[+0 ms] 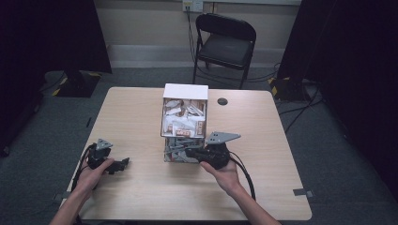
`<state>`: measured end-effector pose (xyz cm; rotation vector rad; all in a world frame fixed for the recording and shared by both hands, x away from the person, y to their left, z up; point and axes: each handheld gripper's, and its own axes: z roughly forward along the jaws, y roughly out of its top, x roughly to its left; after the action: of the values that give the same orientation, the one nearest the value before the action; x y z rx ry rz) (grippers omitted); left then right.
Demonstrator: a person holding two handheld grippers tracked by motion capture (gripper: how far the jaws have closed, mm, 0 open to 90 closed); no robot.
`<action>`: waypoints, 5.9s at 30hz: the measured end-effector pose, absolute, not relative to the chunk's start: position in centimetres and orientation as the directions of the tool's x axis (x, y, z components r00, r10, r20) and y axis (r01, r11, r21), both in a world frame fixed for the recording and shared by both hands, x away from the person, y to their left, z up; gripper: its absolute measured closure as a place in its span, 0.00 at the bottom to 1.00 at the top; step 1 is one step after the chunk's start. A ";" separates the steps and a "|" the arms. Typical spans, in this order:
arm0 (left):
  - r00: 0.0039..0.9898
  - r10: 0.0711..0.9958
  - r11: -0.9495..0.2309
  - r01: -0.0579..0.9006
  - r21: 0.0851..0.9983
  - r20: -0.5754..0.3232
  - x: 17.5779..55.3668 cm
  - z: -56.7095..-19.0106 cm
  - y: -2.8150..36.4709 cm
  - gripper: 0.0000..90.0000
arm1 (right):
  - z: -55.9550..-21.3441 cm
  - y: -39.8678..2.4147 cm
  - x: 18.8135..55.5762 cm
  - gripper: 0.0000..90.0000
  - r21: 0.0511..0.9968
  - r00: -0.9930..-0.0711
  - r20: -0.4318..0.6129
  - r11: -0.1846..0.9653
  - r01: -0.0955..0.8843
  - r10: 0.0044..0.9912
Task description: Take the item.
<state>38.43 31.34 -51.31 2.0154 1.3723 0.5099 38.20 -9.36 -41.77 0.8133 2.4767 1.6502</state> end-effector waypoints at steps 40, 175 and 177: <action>0.380 0.924 -0.251 0.676 0.692 -0.036 38.4 -51.3 31.3 0.00 | -38.5 -10.6 36.5 1.00 0.903 -0.870 0.229 0.237 0.357 0.436; 0.375 0.926 -0.245 0.677 0.694 -0.040 38.5 -51.3 31.2 0.00 | -50.0 -19.0 49.1 0.98 0.755 -0.570 0.172 0.264 0.600 0.804; 0.376 0.926 -0.245 0.677 0.694 -0.040 38.5 -51.3 31.2 0.00 | -50.4 -19.1 49.3 0.98 0.750 -0.559 0.172 0.260 0.608 0.811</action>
<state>38.45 31.23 -51.32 2.0091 1.3769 0.5089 49.27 -19.06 -50.37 1.3192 2.2839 1.1844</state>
